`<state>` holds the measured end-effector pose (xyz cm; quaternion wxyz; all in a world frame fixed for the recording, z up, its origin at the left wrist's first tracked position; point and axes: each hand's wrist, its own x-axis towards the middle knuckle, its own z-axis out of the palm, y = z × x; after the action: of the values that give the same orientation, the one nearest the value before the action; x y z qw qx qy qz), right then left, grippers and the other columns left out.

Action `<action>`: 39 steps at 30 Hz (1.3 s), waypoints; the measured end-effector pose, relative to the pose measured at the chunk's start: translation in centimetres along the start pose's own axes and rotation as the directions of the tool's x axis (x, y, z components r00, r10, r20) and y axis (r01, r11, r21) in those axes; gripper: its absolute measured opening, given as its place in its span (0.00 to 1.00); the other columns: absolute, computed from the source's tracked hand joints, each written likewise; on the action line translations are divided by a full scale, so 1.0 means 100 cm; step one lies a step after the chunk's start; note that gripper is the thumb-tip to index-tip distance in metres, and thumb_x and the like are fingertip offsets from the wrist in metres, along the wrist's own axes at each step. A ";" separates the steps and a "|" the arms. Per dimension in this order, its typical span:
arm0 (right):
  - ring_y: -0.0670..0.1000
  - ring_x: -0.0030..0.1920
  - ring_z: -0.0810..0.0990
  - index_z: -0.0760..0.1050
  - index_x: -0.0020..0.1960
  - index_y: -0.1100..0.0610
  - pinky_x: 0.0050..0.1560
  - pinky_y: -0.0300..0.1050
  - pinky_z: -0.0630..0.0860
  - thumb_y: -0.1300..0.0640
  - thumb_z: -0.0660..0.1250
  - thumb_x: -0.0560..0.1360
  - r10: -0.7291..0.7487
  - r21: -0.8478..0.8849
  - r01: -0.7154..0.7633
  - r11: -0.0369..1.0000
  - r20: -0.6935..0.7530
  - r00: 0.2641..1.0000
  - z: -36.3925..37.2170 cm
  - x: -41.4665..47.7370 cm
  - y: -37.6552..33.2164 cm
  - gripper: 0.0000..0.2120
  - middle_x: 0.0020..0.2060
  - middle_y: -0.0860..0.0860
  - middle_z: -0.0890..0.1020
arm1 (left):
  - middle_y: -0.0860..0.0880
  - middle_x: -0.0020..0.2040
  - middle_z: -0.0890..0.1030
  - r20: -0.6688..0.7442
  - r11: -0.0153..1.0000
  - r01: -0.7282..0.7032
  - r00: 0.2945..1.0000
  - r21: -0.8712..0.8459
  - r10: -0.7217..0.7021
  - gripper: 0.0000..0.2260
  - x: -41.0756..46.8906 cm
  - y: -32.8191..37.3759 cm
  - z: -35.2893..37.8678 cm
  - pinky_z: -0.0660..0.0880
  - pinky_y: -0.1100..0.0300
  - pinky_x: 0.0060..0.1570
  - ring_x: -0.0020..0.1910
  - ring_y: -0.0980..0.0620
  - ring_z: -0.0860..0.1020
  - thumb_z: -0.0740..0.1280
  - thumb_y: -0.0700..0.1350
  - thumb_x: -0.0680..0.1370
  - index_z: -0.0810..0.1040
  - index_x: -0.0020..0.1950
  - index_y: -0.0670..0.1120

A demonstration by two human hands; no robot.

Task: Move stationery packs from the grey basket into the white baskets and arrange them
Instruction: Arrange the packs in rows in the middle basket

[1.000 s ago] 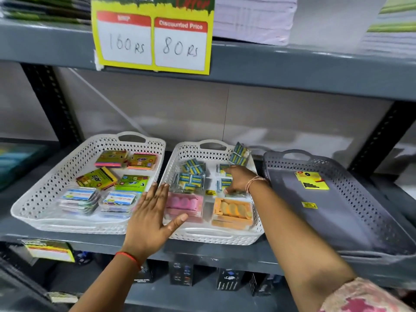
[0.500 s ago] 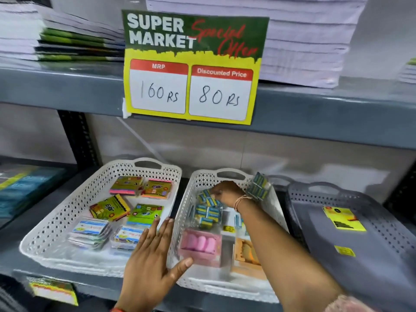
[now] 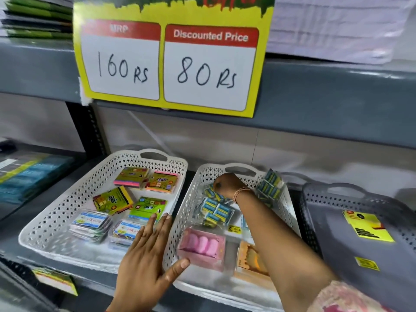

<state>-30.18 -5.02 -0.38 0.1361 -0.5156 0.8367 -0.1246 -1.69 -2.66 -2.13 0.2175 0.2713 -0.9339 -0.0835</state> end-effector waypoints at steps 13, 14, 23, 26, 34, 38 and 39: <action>0.54 0.46 0.77 0.78 0.49 0.60 0.43 0.41 0.71 0.63 0.73 0.64 0.062 0.214 -0.047 0.976 -0.062 0.996 0.006 -0.002 0.000 0.14 0.47 0.57 0.81 | 0.47 0.72 0.64 -0.018 1.000 0.005 1.000 -0.020 -0.006 0.40 -0.002 0.001 0.000 0.48 0.61 0.69 0.73 0.41 0.55 0.41 0.71 0.71 0.56 0.72 0.44; 0.55 0.49 0.78 0.78 0.50 0.60 0.46 0.42 0.73 0.65 0.73 0.64 0.062 0.239 -0.047 0.970 -0.055 0.997 0.004 -0.002 0.003 0.15 0.50 0.57 0.82 | 0.47 0.72 0.64 -0.015 1.000 0.004 1.000 -0.020 -0.005 0.40 -0.001 0.001 0.000 0.48 0.61 0.69 0.72 0.41 0.56 0.42 0.71 0.71 0.56 0.72 0.43; 0.55 0.58 0.77 0.78 0.55 0.57 0.52 0.38 0.68 0.67 0.73 0.66 0.045 0.245 -0.043 0.969 -0.003 0.999 0.009 -0.003 0.015 0.19 0.58 0.55 0.80 | 0.45 0.69 0.68 -0.014 1.000 0.008 1.000 -0.005 -0.008 0.40 -0.002 0.004 -0.003 0.47 0.64 0.68 0.70 0.39 0.59 0.41 0.70 0.72 0.60 0.71 0.41; 0.55 0.60 0.76 0.77 0.56 0.57 0.55 0.39 0.69 0.67 0.72 0.67 0.021 0.234 -0.026 0.972 0.020 1.000 0.010 -0.003 0.016 0.19 0.61 0.55 0.78 | 0.45 0.70 0.68 -0.021 1.000 0.011 1.000 -0.005 -0.011 0.40 -0.002 0.003 -0.002 0.47 0.63 0.68 0.71 0.39 0.59 0.41 0.70 0.72 0.59 0.71 0.41; 0.57 0.57 0.78 0.76 0.58 0.61 0.58 0.46 0.74 0.46 0.74 0.65 -0.105 0.049 0.106 0.993 -0.014 0.994 -0.006 -0.030 -0.005 0.27 0.58 0.57 0.80 | 0.45 0.70 0.67 -0.014 0.999 0.018 1.000 -0.031 -0.019 0.40 -0.002 0.004 -0.004 0.45 0.65 0.68 0.71 0.41 0.57 0.40 0.71 0.72 0.58 0.71 0.42; 0.56 0.51 0.78 0.73 0.61 0.62 0.48 0.44 0.77 0.44 0.76 0.62 -0.059 -0.190 0.097 0.977 0.198 0.978 0.016 -0.052 -0.010 0.34 0.57 0.60 0.79 | 0.43 0.69 0.68 -0.012 0.999 0.019 1.000 -0.042 -0.020 0.42 -0.002 0.006 -0.005 0.44 0.66 0.68 0.71 0.41 0.56 0.39 0.71 0.72 0.62 0.70 0.40; 0.55 0.49 0.77 0.72 0.61 0.62 0.43 0.41 0.76 0.46 0.76 0.63 -0.060 -0.176 0.095 0.980 0.197 0.979 0.019 -0.054 -0.009 0.33 0.58 0.60 0.79 | 0.42 0.69 0.68 -0.009 0.999 0.020 1.000 -0.044 -0.021 0.42 -0.002 0.006 -0.006 0.45 0.66 0.68 0.71 0.41 0.56 0.39 0.71 0.71 0.62 0.70 0.40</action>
<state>-26.39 -0.67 -1.33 0.1623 -0.5679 0.8070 -0.0018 -1.60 -2.07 -1.53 0.2272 0.2764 -0.9279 -0.1048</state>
